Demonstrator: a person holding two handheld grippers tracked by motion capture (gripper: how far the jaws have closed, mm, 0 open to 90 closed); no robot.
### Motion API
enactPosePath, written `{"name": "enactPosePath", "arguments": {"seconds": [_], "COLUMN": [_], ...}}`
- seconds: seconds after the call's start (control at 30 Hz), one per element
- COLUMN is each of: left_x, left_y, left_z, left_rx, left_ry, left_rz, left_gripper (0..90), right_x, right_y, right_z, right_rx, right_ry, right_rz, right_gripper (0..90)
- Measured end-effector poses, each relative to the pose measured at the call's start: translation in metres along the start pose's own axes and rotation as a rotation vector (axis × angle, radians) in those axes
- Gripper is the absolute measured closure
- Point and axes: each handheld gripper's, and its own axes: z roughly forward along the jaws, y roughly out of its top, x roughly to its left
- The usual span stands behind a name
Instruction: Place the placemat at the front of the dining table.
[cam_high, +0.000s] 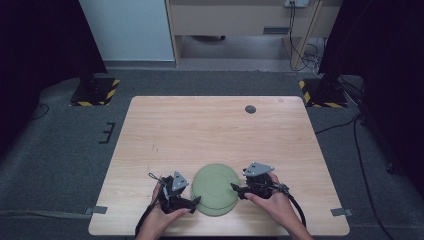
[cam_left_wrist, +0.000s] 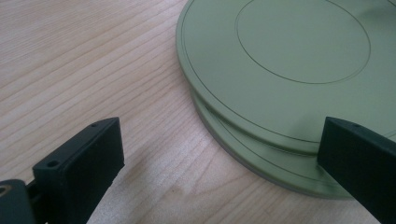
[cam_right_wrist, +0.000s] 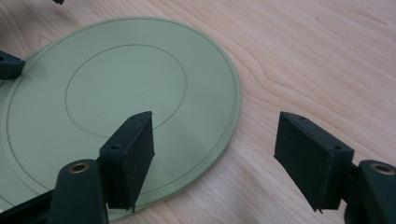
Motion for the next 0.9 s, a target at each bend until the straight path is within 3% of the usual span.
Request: {"name": "enactPosePath", "arguments": {"seconds": [0.47, 0.67, 0.9], "left_x": [0.001, 0.001, 0.002], "left_y": [0.004, 0.005, 0.007], "left_z": [0.004, 0.004, 0.006], "left_rx": [-0.005, -0.004, -0.004], "left_ry": [0.017, 0.026, 0.030], "left_rz": [0.002, 0.007, 0.004], "left_gripper": [0.0, 0.0, 0.0], "right_x": [-0.013, -0.018, -0.024], "right_y": [0.029, 0.033, 0.036], "right_z": [-0.002, 0.008, 0.020], "right_rx": [0.080, 0.107, 0.130], "right_ry": [-0.022, 0.003, 0.056], "right_rz": [-0.080, -0.075, -0.037], "right_gripper": [35.7, 41.8, 41.9]}}
